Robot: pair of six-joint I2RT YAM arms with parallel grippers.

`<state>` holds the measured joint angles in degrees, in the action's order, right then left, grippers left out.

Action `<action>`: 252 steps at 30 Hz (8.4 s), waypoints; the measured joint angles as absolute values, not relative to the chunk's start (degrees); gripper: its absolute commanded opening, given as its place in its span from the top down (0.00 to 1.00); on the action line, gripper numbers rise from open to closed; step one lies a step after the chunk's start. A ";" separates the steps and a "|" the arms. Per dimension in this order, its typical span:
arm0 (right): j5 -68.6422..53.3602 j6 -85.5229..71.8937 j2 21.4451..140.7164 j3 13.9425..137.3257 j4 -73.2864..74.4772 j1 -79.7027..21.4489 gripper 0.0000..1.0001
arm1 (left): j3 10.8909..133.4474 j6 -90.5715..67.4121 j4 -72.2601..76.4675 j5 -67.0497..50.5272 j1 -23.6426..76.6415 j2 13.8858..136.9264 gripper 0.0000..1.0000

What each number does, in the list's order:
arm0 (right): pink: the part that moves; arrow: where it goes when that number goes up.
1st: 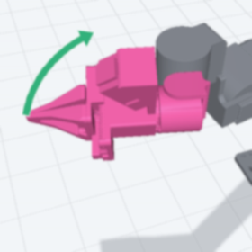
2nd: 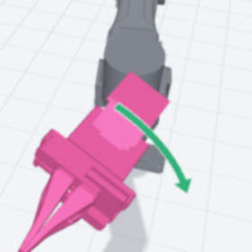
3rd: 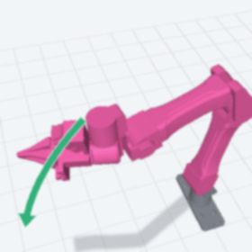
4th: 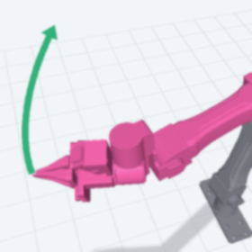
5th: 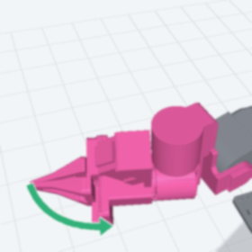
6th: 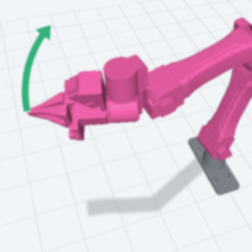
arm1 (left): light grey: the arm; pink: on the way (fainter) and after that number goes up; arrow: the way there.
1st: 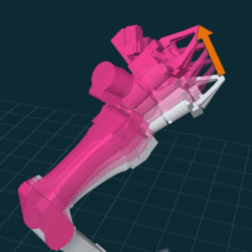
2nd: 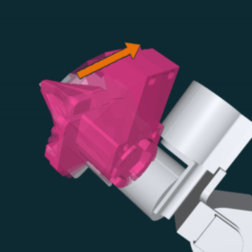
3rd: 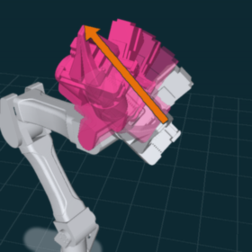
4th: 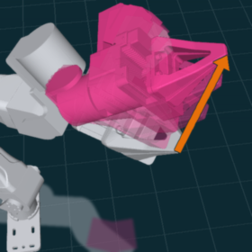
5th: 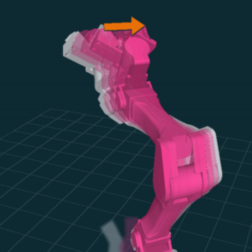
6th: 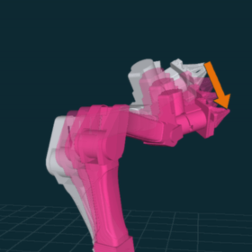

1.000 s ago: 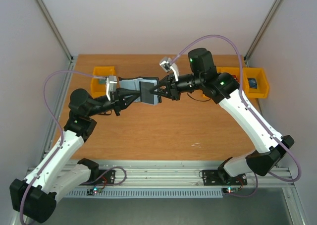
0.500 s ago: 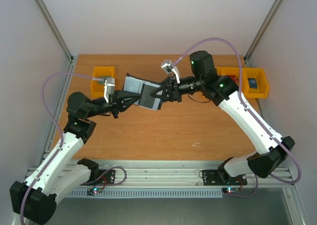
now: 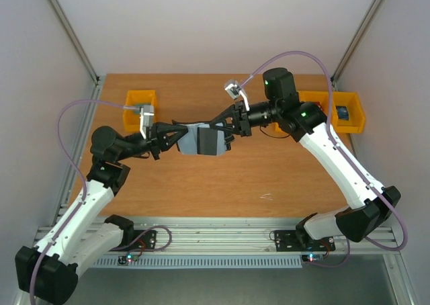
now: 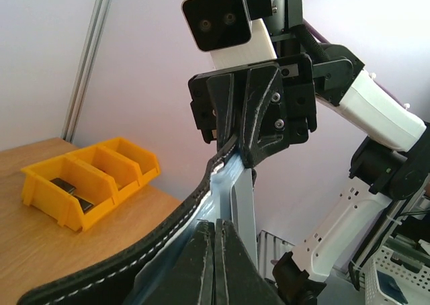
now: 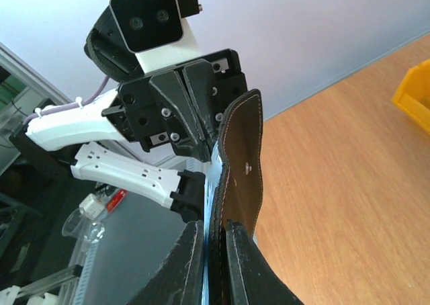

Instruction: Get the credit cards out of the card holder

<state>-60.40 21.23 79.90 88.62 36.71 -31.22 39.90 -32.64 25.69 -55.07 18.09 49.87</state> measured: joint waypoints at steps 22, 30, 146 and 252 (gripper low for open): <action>-56.97 15.16 81.30 90.50 30.44 -31.90 0.99 | 39.94 -25.02 19.88 -57.54 20.71 51.37 0.54; -57.19 14.28 81.58 90.91 28.47 -32.84 0.99 | 40.21 -24.82 20.10 -57.49 22.48 52.56 0.98; -65.43 13.04 103.33 76.88 35.94 -28.45 0.98 | 36.75 -17.85 17.12 -43.77 13.56 48.01 1.00; 7.46 108.97 119.26 95.33 25.69 -1.34 0.99 | 19.66 -21.78 7.99 -11.77 6.72 59.42 0.01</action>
